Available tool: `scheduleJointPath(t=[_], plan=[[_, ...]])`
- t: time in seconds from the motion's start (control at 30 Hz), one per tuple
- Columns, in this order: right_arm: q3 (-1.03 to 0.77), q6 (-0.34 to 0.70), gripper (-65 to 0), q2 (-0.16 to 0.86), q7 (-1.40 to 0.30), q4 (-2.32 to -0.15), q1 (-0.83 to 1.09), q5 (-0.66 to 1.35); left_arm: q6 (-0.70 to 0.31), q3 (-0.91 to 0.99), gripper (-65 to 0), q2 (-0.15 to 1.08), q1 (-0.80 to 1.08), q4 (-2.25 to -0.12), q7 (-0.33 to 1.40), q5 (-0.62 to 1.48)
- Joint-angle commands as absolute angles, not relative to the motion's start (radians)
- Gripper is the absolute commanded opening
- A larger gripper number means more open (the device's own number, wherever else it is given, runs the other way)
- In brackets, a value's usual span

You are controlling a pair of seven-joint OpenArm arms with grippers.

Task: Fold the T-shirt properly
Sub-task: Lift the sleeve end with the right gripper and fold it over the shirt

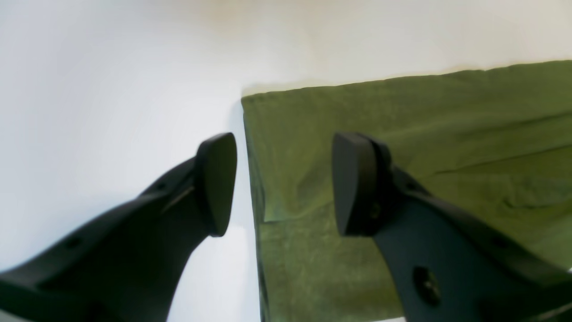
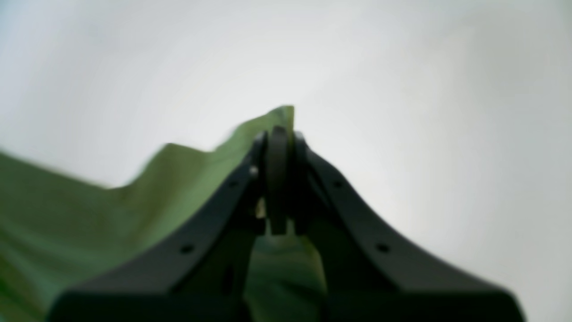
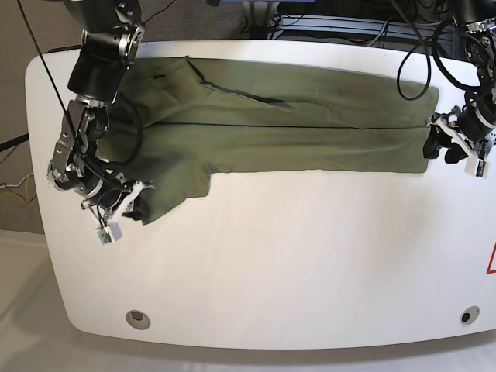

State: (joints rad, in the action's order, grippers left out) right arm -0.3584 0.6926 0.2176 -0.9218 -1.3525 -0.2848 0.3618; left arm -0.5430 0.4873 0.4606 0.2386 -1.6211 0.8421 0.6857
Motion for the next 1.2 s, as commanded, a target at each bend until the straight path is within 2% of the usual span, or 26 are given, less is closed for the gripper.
scheduleJointPath(t=[0.0,0.43,0.7,1.17], plan=[[-0.358,0.698,-65.0,0.223,-0.964,-1.424,-0.263,0.397,-0.544,0.495,-33.3,0.482,0.230,-1.637,0.818,0.704],[-0.360,0.698,-65.0,0.183,-1.150,-1.721,-0.055,0.518,-0.543,0.499,-33.4,0.483,0.227,-1.639,0.820,0.700],[-0.350,0.698,-65.0,0.174,-1.166,-1.838,0.063,0.510,-0.540,0.493,-33.5,0.483,0.225,-1.635,0.820,0.701],[-0.349,0.698,-65.0,0.139,-1.158,-1.894,0.204,0.481,-0.539,0.492,-33.2,0.482,0.216,-1.636,0.812,0.700]])
